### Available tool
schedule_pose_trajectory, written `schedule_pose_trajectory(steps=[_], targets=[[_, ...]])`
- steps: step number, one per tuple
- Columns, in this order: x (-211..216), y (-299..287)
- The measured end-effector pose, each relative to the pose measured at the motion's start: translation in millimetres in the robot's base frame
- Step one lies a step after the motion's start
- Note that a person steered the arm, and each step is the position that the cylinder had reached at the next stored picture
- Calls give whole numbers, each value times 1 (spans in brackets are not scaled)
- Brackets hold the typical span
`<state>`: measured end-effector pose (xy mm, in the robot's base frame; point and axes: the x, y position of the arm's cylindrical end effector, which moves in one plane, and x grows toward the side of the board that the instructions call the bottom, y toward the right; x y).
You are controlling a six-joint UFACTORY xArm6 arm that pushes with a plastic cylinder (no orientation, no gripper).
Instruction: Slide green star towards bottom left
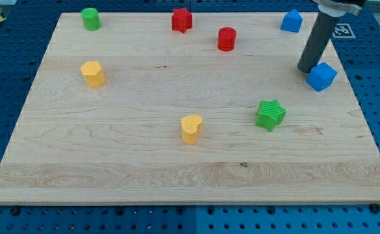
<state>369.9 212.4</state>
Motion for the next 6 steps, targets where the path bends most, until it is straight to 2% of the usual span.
schedule_pose_trajectory(steps=[1, 6], targets=[[0, -46], [18, -49]])
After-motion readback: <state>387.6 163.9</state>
